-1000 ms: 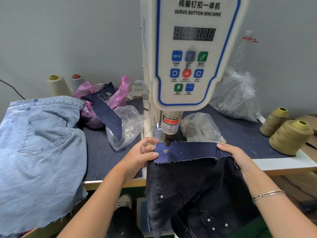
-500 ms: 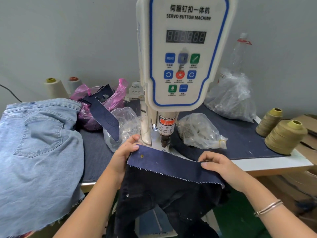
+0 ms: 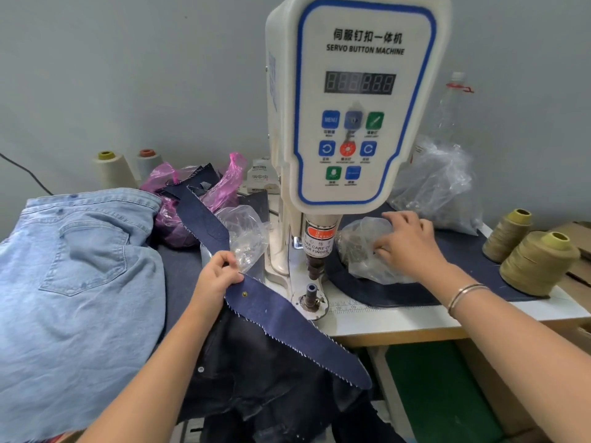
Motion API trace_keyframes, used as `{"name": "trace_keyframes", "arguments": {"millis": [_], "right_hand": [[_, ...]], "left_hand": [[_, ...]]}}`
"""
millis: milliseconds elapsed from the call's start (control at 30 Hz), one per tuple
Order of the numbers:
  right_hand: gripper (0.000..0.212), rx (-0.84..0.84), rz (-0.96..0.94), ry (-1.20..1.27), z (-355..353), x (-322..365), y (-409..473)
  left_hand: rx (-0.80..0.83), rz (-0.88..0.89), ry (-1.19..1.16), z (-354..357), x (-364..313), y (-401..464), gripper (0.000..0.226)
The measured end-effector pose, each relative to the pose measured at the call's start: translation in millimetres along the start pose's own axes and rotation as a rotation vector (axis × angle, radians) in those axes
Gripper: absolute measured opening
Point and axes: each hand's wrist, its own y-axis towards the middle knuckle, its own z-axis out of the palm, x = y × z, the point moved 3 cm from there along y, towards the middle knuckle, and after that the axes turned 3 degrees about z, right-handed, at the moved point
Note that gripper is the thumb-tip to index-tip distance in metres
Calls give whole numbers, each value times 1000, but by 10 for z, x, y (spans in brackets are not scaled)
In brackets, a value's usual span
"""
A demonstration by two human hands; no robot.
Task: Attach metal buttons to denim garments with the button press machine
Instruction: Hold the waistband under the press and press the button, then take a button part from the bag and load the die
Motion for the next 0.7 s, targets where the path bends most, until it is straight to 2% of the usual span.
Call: {"name": "trace_keyframes", "arguments": {"millis": [133,267,600,700], "right_hand": [[31,46,6,-155,109,215,178],[25,44,26,-292,150,345,185],[21,129,29,-267,165,437,162],[19,147,54,-193,144,401,142]], "left_hand": [[59,15,96,56,24,3,21],[39,16,139,55,26,6,20],[42,5,190,49,48,19,18],[46,5,207,45,55,29,17]]}}
